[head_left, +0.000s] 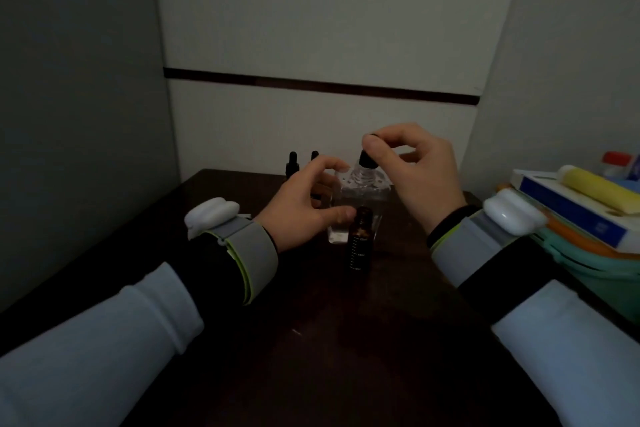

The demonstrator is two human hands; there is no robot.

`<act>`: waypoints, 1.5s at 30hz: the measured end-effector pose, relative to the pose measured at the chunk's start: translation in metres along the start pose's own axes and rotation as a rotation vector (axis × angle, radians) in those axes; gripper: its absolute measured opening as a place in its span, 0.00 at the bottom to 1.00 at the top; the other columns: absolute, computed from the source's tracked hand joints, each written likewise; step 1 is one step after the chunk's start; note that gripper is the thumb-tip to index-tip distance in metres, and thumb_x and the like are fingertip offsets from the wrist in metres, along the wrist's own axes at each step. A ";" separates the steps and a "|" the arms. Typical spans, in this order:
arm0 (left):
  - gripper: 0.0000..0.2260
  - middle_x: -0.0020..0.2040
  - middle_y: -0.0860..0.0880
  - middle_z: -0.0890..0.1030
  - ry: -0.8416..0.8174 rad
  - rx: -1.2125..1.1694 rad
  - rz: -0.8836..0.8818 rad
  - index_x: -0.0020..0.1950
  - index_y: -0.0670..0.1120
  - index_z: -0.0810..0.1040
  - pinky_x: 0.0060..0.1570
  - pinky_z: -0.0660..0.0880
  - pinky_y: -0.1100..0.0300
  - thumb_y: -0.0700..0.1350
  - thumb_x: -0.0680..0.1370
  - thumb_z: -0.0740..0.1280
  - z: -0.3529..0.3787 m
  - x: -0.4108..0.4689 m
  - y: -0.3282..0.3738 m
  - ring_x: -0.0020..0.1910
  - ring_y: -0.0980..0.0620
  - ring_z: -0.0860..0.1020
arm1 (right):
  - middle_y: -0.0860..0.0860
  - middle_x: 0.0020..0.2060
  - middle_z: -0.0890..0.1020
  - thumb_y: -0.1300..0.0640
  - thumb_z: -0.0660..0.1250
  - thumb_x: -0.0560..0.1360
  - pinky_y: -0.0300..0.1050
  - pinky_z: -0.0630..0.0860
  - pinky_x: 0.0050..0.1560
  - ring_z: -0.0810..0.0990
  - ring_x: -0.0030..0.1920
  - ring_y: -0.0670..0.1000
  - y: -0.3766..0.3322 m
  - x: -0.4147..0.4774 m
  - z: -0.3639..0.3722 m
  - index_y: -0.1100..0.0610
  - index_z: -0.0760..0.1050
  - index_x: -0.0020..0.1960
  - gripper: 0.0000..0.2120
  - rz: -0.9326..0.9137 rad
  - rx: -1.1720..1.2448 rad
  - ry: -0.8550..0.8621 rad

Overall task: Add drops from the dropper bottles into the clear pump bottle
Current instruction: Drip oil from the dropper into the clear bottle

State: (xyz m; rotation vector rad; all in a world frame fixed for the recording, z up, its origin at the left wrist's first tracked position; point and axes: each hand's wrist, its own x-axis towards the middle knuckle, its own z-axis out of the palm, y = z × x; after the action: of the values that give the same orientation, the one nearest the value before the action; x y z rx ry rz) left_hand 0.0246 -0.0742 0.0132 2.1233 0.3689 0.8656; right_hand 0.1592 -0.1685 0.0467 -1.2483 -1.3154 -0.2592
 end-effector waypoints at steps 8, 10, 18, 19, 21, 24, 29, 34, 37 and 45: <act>0.21 0.57 0.47 0.76 0.010 -0.001 0.007 0.60 0.54 0.68 0.55 0.72 0.60 0.41 0.72 0.72 0.001 0.000 -0.001 0.56 0.50 0.76 | 0.41 0.38 0.80 0.52 0.70 0.73 0.42 0.74 0.46 0.79 0.46 0.43 0.000 0.001 -0.001 0.44 0.77 0.41 0.04 0.037 0.012 -0.050; 0.22 0.57 0.48 0.76 0.015 0.001 0.005 0.60 0.54 0.68 0.56 0.72 0.59 0.41 0.72 0.72 0.001 0.000 -0.001 0.56 0.51 0.76 | 0.42 0.39 0.81 0.54 0.70 0.74 0.39 0.75 0.48 0.79 0.44 0.41 0.000 0.001 0.000 0.46 0.78 0.43 0.03 0.065 0.058 -0.093; 0.22 0.57 0.49 0.76 0.018 0.024 -0.006 0.62 0.55 0.68 0.57 0.73 0.55 0.43 0.72 0.72 0.001 0.001 -0.004 0.57 0.52 0.76 | 0.50 0.46 0.83 0.55 0.69 0.74 0.42 0.76 0.53 0.81 0.49 0.47 0.004 0.001 -0.003 0.50 0.77 0.53 0.07 0.119 0.138 -0.220; 0.22 0.58 0.48 0.76 0.018 0.024 -0.006 0.62 0.55 0.68 0.57 0.73 0.56 0.43 0.72 0.72 0.001 0.001 -0.004 0.57 0.52 0.76 | 0.51 0.46 0.83 0.57 0.68 0.75 0.44 0.77 0.54 0.82 0.49 0.48 0.004 0.001 -0.003 0.50 0.78 0.52 0.06 0.116 0.146 -0.212; 0.22 0.58 0.47 0.76 0.018 0.022 -0.009 0.61 0.55 0.68 0.56 0.73 0.57 0.43 0.72 0.72 0.001 0.002 -0.005 0.57 0.51 0.76 | 0.52 0.45 0.84 0.59 0.67 0.75 0.49 0.78 0.55 0.82 0.49 0.50 0.006 0.002 -0.003 0.50 0.78 0.49 0.06 0.120 0.149 -0.184; 0.22 0.59 0.47 0.75 0.016 0.014 -0.011 0.61 0.55 0.68 0.57 0.72 0.56 0.42 0.72 0.72 0.001 0.001 -0.004 0.58 0.50 0.76 | 0.52 0.44 0.84 0.55 0.67 0.76 0.52 0.78 0.55 0.82 0.49 0.51 0.006 0.002 -0.005 0.48 0.79 0.47 0.04 0.104 0.130 -0.212; 0.22 0.59 0.46 0.75 0.013 0.006 -0.007 0.61 0.55 0.67 0.56 0.71 0.59 0.42 0.72 0.72 0.001 0.001 -0.003 0.58 0.50 0.75 | 0.46 0.46 0.83 0.53 0.61 0.78 0.47 0.77 0.58 0.81 0.52 0.46 0.006 0.003 -0.004 0.44 0.77 0.48 0.07 0.102 0.120 -0.253; 0.21 0.59 0.46 0.75 0.010 0.002 -0.009 0.60 0.56 0.67 0.56 0.71 0.59 0.42 0.72 0.72 0.001 0.001 -0.003 0.58 0.51 0.75 | 0.51 0.44 0.84 0.58 0.65 0.77 0.46 0.78 0.55 0.83 0.49 0.49 0.006 0.001 -0.002 0.49 0.78 0.50 0.06 0.124 0.200 -0.210; 0.22 0.59 0.46 0.75 0.013 0.003 -0.010 0.61 0.55 0.67 0.56 0.71 0.60 0.42 0.72 0.72 0.001 0.000 -0.003 0.58 0.51 0.75 | 0.51 0.43 0.84 0.58 0.66 0.76 0.43 0.78 0.52 0.83 0.48 0.49 0.004 0.000 -0.001 0.49 0.79 0.48 0.05 0.122 0.218 -0.186; 0.22 0.59 0.46 0.75 0.016 0.002 -0.011 0.60 0.55 0.67 0.57 0.72 0.58 0.41 0.72 0.72 0.001 -0.001 -0.001 0.58 0.50 0.75 | 0.49 0.37 0.83 0.58 0.69 0.74 0.35 0.76 0.41 0.81 0.38 0.42 0.000 -0.003 0.001 0.57 0.81 0.45 0.03 0.151 0.209 -0.051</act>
State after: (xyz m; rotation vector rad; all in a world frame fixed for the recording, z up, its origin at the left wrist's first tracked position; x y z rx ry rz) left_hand 0.0249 -0.0745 0.0117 2.1153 0.3899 0.8764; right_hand 0.1571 -0.1693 0.0440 -1.1751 -1.2501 0.0168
